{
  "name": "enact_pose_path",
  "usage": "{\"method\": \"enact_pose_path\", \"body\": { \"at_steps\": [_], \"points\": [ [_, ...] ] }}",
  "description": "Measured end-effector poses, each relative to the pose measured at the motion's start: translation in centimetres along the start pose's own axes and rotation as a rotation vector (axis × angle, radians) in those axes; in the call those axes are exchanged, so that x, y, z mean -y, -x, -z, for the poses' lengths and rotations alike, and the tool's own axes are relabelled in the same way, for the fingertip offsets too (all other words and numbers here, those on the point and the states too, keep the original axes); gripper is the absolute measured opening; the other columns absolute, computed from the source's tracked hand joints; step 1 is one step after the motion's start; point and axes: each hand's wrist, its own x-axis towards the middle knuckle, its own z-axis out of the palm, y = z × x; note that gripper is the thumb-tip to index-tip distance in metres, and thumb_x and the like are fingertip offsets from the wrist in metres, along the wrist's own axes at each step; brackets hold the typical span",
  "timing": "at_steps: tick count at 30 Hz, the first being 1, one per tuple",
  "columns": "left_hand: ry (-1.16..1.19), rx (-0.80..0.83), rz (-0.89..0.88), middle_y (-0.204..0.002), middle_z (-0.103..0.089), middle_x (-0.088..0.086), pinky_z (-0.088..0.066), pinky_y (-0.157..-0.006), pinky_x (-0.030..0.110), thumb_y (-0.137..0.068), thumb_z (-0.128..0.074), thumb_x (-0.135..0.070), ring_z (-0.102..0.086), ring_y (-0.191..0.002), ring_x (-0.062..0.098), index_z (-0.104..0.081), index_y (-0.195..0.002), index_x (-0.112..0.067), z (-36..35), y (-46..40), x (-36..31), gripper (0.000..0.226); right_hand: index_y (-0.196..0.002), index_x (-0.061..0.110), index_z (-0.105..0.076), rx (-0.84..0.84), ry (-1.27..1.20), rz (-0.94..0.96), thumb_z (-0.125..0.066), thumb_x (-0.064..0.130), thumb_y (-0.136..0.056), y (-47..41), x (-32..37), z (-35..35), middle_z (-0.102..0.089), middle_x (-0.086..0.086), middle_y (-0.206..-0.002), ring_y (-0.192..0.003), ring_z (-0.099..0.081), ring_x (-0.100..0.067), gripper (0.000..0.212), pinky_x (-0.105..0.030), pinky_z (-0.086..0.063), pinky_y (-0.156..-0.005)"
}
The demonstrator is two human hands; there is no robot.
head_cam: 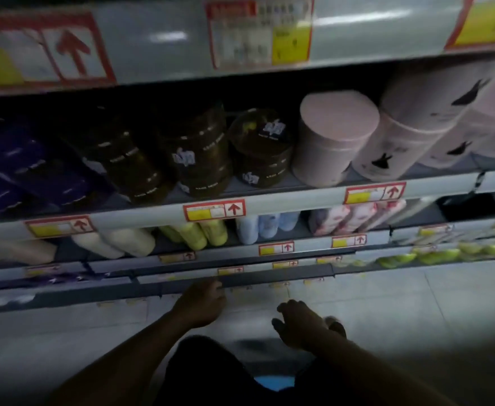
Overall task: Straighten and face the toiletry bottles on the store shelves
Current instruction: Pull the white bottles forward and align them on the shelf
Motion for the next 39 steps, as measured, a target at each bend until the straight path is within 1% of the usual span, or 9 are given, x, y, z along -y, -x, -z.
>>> {"method": "enact_pose_path", "body": {
  "at_steps": [3, 12, 19, 22, 23, 26, 30, 35, 39],
  "points": [
    [0.008, 0.004, 0.005, -0.138, -0.06, 0.012, -0.05, -0.096, 0.038, -0.099, -0.055, -0.044, -0.059, -0.121, 0.03, -0.061, -0.129, -0.012, -3.3, -2.5, -0.3, 0.044, -0.147, 0.016, -0.049, 0.012, -0.011, -0.032, -0.044, 0.05, -0.105, -1.9, -3.2, -2.1, -0.053, -0.009, -0.145, -0.133, -0.05, -0.027, 0.054, -0.042, -0.047, -0.108],
    [0.036, 0.035, 0.008, -0.16, -0.043, 0.005, -0.041, -0.112, 0.037, -0.105, -0.049, -0.048, -0.045, -0.142, 0.025, -0.041, -0.155, -0.022, -15.7, -14.6, 2.0, 0.057, -0.152, 0.019, -0.044, 0.038, 0.032, -0.068, -0.043, 0.05, -0.106, -14.4, -11.7, -10.9, -0.048, -0.007, -0.153, -0.139, -0.047, -0.023, 0.055, -0.039, -0.043, -0.111],
    [-0.068, 0.018, -0.037, -0.148, -0.054, -0.001, -0.041, -0.107, 0.03, -0.106, -0.041, -0.045, -0.053, -0.131, 0.02, -0.051, -0.146, -0.025, -26.4, -26.7, 8.0, 0.045, -0.154, 0.023, -0.041, -0.045, 0.088, 0.004, -0.045, 0.051, -0.106, -28.9, -14.8, -18.6, -0.044, -0.002, -0.157, -0.143, -0.042, -0.021, 0.056, -0.039, -0.042, -0.115],
    [-0.149, -0.015, -0.069, -0.149, -0.054, 0.007, -0.038, -0.115, 0.04, -0.094, -0.011, -0.072, -0.051, -0.134, 0.029, -0.057, -0.141, -0.02, -31.2, -32.6, 12.3, 0.084, -0.158, 0.021, -0.035, -0.014, 0.172, 0.047, -0.042, 0.052, -0.107, -33.8, -16.1, -20.5, -0.037, -0.005, -0.162, -0.15, -0.033, -0.025, 0.06, -0.04, -0.034, -0.12],
    [-0.141, -0.027, -0.063, -0.15, -0.053, 0.007, -0.035, -0.116, 0.04, -0.095, -0.012, -0.075, -0.049, -0.136, 0.03, -0.056, -0.142, -0.019, -31.9, -33.4, 12.8, 0.085, -0.159, 0.02, -0.034, -0.008, 0.204, 0.055, -0.04, 0.052, -0.107, -35.1, -16.3, -21.0, -0.035, -0.006, -0.163, -0.151, -0.032, -0.026, 0.062, -0.04, -0.033, -0.121],
    [-0.128, -0.076, -0.015, -0.146, -0.055, 0.0, -0.038, -0.11, 0.039, -0.103, -0.047, -0.053, -0.053, -0.13, 0.024, -0.056, -0.14, -0.028, -32.6, -35.3, 12.0, 0.045, -0.158, 0.017, -0.036, -0.019, 0.278, 0.062, -0.039, 0.055, -0.106, -37.4, -15.5, -22.6, -0.037, -0.009, -0.162, -0.148, -0.037, -0.028, 0.064, -0.04, -0.036, -0.119],
    [0.005, -0.084, -0.145, -0.111, -0.065, -0.001, -0.051, -0.084, 0.037, -0.102, -0.053, -0.035, -0.062, -0.097, 0.017, -0.065, -0.112, -0.026, -33.1, -36.0, 9.4, 0.018, -0.155, 0.014, -0.04, -0.127, 0.312, 0.103, -0.041, 0.054, -0.106, -36.6, -13.5, -24.2, -0.038, -0.011, -0.162, -0.147, -0.038, -0.029, 0.064, -0.037, -0.035, -0.119],
    [0.067, -0.173, -0.17, -0.107, -0.062, -0.007, -0.05, -0.083, 0.032, -0.104, -0.051, -0.037, -0.059, -0.093, 0.009, -0.063, -0.11, -0.03, -33.5, -31.9, 9.7, 0.015, -0.164, 0.015, -0.024, -0.013, 0.354, 0.068, -0.036, 0.062, -0.104, -32.5, -12.6, -23.8, -0.022, -0.015, -0.17, -0.155, -0.024, -0.035, 0.077, -0.043, -0.026, -0.125],
    [0.134, -0.214, -0.134, -0.103, -0.066, -0.01, -0.051, -0.083, 0.031, -0.101, -0.054, -0.042, -0.062, -0.092, 0.007, -0.068, -0.104, -0.031, -32.0, -29.1, 10.7, 0.018, -0.161, 0.017, -0.03, -0.065, 0.395, 0.069, -0.037, 0.066, -0.101, -30.7, -10.5, -21.5, -0.03, -0.013, -0.167, -0.152, -0.03, -0.035, 0.078, -0.045, -0.031, -0.123]
  ]
}}
